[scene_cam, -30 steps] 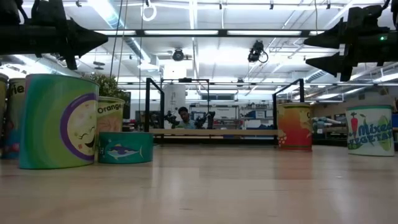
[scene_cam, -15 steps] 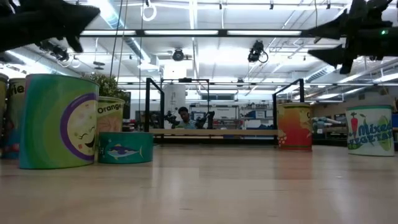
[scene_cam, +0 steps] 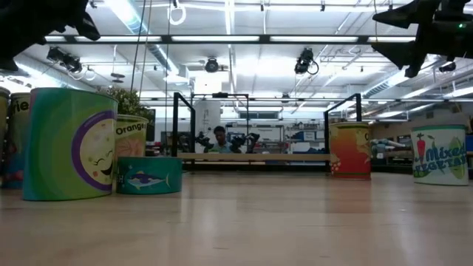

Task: Pick and place cans onto a shelf
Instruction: Put the canned pineapple on the shelf

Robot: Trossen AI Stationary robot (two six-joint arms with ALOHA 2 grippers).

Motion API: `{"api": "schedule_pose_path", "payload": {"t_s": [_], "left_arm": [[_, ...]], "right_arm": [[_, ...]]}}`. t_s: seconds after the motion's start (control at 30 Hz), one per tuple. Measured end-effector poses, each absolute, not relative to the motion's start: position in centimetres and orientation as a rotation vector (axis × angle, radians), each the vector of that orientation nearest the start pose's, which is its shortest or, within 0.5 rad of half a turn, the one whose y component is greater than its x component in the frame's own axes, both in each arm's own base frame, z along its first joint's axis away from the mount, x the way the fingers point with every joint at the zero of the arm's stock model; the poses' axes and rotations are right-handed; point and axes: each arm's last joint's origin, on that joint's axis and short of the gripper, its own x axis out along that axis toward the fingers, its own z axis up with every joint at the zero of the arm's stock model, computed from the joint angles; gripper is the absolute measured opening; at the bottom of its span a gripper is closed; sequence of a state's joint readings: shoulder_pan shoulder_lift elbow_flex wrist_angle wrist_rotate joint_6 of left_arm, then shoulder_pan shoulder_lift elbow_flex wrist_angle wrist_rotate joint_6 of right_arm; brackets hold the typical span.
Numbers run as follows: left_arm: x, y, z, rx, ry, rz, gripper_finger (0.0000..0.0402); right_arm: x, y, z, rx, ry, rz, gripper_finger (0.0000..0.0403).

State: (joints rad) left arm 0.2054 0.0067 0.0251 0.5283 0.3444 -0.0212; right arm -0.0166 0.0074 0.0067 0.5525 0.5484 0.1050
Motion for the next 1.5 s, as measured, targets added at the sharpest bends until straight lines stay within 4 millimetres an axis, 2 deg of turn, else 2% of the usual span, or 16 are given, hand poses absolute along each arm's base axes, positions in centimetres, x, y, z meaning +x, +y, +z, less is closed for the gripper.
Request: {"api": "schedule_pose_path", "payload": {"t_s": [0.1,0.2,0.3,0.4,0.57,0.67,0.8,1.07,1.23,1.37,1.5], "left_arm": [[8.1,0.5,21.9,0.18,-0.523,-0.196,0.0029],[8.0,0.4,22.0,0.147,-0.535,-0.217,0.003],[8.1,0.7,22.0,0.088,-0.536,-0.141,0.0037],[8.2,0.9,22.0,0.057,-0.537,-0.068,0.0064],[8.7,1.1,21.9,0.018,-0.507,-0.058,0.0136],[9.2,1.2,21.5,0.006,-0.457,-0.056,0.0168],[9.8,1.2,21.2,0.005,-0.415,-0.061,0.0186],[10.5,0.6,21.0,0.089,-0.397,-0.108,0.0188],[11.0,0.4,20.6,0.084,-0.349,-0.13,0.0188],[11.2,0.6,20.4,0.078,-0.324,-0.05,0.0188],[11.3,0.8,20.0,0.069,-0.282,-0.004,0.0188]], "right_arm": [[7.9,-1.6,21.4,0.286,-0.586,-0.51,0.0348],[8.1,-1.5,21.3,0.305,-0.572,-0.461,0.0348],[8.7,-1.4,21.0,0.241,-0.512,-0.426,0.0348],[9.2,-1.4,21.0,0.225,-0.466,-0.436,0.0348],[10.4,-1.4,22.0,0.222,-0.347,-0.413,0.0348],[11.6,-1.3,22.1,0.207,-0.265,-0.37,0.0348],[13.3,-1.2,22.4,0.163,-0.169,-0.347,0.0348],[16.8,-1.1,22.9,0.05,-0.004,-0.303,0.0348],[19.2,-1.1,24.1,0.008,0.043,-0.303,0.0348],[21.9,-1.2,24.8,-0.025,0.12,-0.301,0.0348],[25.2,-1.2,24.5,-0.056,0.183,-0.276,0.0348]]}}
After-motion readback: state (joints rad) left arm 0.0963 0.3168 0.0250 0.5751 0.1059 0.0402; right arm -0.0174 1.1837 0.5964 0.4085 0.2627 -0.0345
